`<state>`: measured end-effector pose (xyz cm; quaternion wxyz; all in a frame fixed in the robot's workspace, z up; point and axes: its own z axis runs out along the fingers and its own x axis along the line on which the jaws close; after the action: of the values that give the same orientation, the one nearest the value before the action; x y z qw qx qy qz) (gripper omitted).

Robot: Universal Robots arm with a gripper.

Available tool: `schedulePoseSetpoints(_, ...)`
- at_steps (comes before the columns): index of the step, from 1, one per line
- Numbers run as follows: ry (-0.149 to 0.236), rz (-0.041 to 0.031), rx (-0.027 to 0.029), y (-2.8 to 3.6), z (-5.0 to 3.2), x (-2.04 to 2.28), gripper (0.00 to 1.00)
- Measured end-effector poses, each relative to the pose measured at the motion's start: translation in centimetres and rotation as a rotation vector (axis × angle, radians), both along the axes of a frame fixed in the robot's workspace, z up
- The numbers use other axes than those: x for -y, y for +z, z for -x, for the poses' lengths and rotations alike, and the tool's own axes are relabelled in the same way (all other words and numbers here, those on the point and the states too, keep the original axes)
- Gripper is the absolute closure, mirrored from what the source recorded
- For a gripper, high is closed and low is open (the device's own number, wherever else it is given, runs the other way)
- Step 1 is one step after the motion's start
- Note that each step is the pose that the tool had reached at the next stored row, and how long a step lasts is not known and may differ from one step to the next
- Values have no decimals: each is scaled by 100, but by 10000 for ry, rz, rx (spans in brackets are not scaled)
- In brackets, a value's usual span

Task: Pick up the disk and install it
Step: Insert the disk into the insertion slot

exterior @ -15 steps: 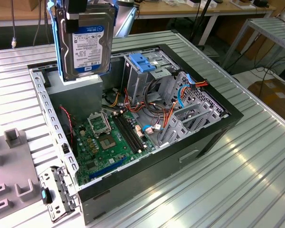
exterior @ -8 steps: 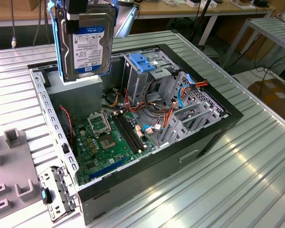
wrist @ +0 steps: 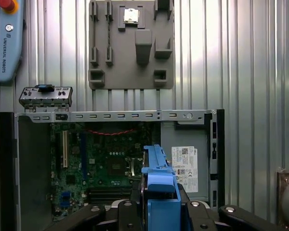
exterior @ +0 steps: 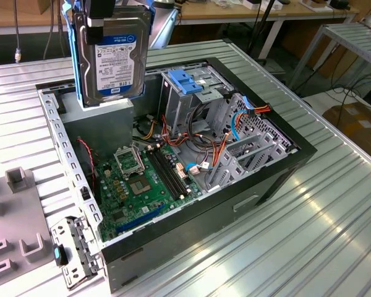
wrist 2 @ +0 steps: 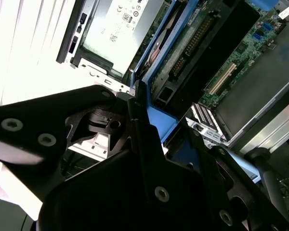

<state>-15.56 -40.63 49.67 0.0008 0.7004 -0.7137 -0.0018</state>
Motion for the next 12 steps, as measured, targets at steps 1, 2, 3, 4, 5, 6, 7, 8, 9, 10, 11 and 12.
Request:
schedulePoseSetpoints(1,-1,-1,1,0,0,4,63)
schedulePoseSetpoints(2,0,0,1,0,0,9,63)
schedulePoseSetpoints(3,0,-1,1,0,0,14,63)
schedulePoseSetpoints(4,0,-1,1,0,0,16,63)
schedulePoseSetpoints(5,0,0,0,0,0,18,63)
schedulePoseSetpoints(6,0,0,0,0,0,21,63)
schedulePoseSetpoints(7,0,0,1,0,0,22,63)
schedulePoseSetpoints(8,-1,0,0,0,0,25,63)
schedulePoseSetpoints(9,0,0,0,0,0,28,63)
schedulePoseSetpoints(10,0,-1,1,0,-1,33,63)
schedulePoseSetpoints(11,0,0,1,0,-1,36,63)
schedulePoseSetpoints(12,0,0,0,0,-1,40,63)
